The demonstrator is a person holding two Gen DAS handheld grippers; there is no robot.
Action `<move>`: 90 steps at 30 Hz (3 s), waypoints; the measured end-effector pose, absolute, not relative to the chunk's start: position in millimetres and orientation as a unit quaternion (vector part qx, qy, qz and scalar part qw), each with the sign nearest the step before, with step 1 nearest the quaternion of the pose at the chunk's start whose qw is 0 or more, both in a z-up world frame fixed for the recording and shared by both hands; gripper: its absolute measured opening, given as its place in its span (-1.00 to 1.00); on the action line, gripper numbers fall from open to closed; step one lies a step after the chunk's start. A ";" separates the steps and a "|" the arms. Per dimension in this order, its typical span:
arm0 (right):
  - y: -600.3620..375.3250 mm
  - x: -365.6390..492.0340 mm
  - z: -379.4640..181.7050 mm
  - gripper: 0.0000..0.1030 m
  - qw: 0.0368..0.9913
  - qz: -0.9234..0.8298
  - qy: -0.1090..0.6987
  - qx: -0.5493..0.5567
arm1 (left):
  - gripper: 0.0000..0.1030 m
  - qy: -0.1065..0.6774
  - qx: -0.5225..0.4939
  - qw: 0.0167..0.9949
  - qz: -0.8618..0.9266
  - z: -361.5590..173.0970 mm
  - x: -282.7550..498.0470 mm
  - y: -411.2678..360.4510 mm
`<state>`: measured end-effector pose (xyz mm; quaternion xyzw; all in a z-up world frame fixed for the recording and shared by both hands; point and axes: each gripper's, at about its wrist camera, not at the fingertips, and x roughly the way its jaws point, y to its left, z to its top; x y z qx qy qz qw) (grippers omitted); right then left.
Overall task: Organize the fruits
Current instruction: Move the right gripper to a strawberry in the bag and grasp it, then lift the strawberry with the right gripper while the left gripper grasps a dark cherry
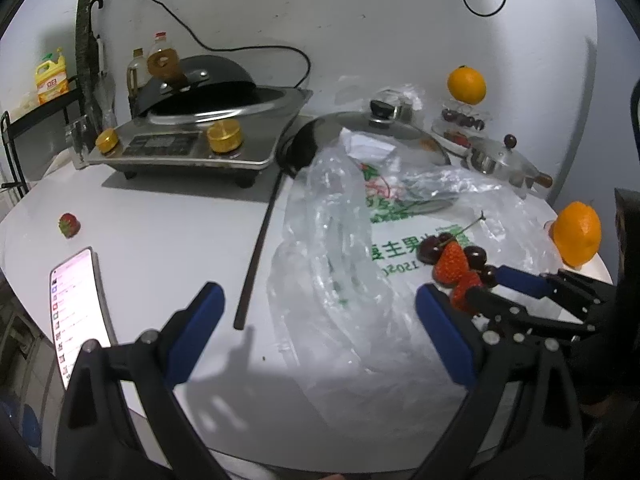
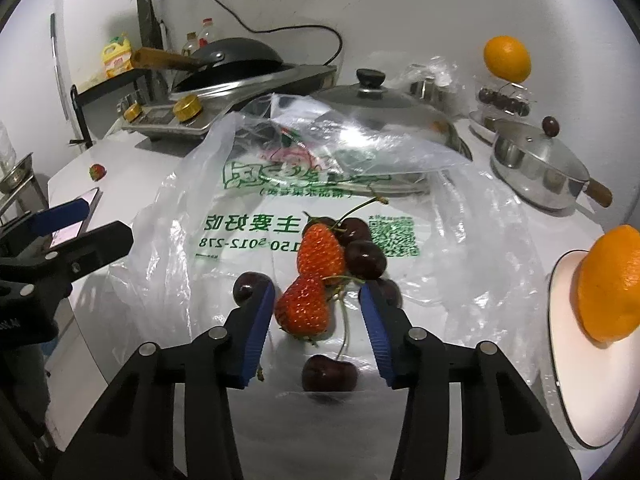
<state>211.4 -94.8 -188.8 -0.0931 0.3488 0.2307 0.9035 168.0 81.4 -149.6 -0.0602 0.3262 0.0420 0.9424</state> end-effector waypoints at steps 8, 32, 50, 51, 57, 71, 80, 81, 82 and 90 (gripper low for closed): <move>-92.9 214.9 -197.0 -0.15 0.897 0.243 0.358 -0.090 | 0.89 0.325 -0.053 0.943 0.041 -148.5 168.8 78.3; -122.5 209.0 -168.4 -0.35 0.910 0.257 0.320 -0.066 | 0.89 0.309 0.000 0.951 0.010 -132.1 176.9 28.8; -175.4 203.3 -148.5 -0.35 0.932 0.223 0.283 -0.035 | 0.43 0.363 0.032 0.930 -0.041 -165.0 209.3 -16.8; -176.0 203.5 -149.7 -0.35 0.932 0.223 0.285 -0.034 | 0.42 0.369 0.032 0.928 -0.040 -167.8 211.3 -17.2; -178.4 206.5 -154.4 -0.35 0.931 0.223 0.287 -0.032 | 0.18 0.393 0.021 0.918 -0.041 -179.6 219.2 -15.4; -178.9 206.9 -155.7 -0.35 0.931 0.224 0.286 -0.033 | -0.14 0.423 -0.002 0.906 -0.033 -195.9 230.7 -6.0; -181.8 204.8 -152.0 -0.35 0.933 0.224 0.278 -0.034 | -0.41 0.422 -0.007 0.906 -0.043 -193.2 228.3 -7.9; -182.6 204.5 -151.5 -0.35 0.934 0.224 0.277 -0.034 | -0.41 0.421 -0.007 0.906 -0.043 -193.0 228.1 -8.3; -184.2 203.8 -150.7 -0.35 0.934 0.224 0.276 -0.034 | -0.41 0.421 -0.007 0.906 -0.044 -192.0 227.7 -8.9; -191.0 199.7 -142.4 -0.35 0.937 0.220 0.268 -0.037 | -0.41 0.403 -0.014 0.914 -0.048 -178.3 218.7 -11.7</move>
